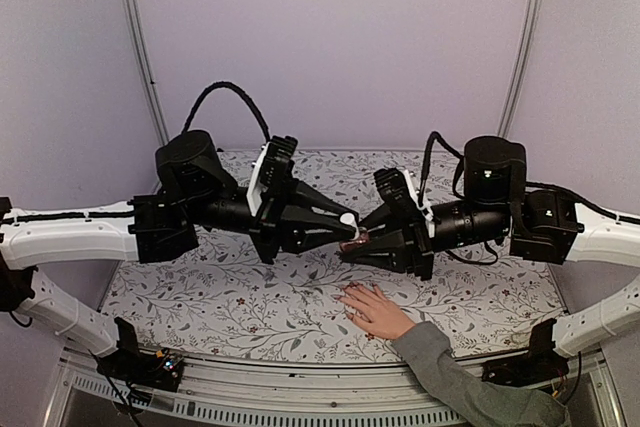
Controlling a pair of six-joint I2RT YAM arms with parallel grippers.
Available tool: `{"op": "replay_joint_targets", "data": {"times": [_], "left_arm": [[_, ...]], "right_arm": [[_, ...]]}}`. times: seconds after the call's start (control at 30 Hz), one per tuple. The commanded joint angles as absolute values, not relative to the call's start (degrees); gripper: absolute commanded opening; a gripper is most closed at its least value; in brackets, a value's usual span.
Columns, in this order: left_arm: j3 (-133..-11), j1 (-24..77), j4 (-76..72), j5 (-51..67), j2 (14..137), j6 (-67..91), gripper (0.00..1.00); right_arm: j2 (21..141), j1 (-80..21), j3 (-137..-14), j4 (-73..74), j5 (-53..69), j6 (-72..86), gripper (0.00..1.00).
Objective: Paint the nails
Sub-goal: Screw the nail polish bottle.
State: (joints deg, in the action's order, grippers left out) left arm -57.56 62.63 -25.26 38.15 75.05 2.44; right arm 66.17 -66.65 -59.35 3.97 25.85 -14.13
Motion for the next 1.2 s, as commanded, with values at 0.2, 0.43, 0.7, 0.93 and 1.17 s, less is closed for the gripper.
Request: {"op": "replay_joint_targets", "data": {"times": [0.2,0.43,0.7,0.93,1.17], "left_arm": [[-60.4,61.4,-17.2,52.6,82.0,0.4,0.00],[-63.9,61.4,-12.4,59.1,85.9,-3.1,0.00],[-57.7,58.9,-21.2,52.1,78.9,1.3,0.18],[-50.4,57.2,-28.3,40.2,69.4,5.7,0.39],[-45.6,57.2,-31.0,23.8,62.8,9.0,0.52]], "right_arm": [[68.0,-68.1,-66.2,3.5,51.0,-22.1,0.00],[70.0,-68.0,-68.2,3.7,56.8,-21.6,0.00],[69.1,-68.0,-67.2,4.3,53.4,-21.1,0.00],[67.9,-68.0,-65.6,3.9,44.1,-19.6,0.00],[66.6,-68.0,-63.9,0.5,9.5,-12.9,0.00]]}}
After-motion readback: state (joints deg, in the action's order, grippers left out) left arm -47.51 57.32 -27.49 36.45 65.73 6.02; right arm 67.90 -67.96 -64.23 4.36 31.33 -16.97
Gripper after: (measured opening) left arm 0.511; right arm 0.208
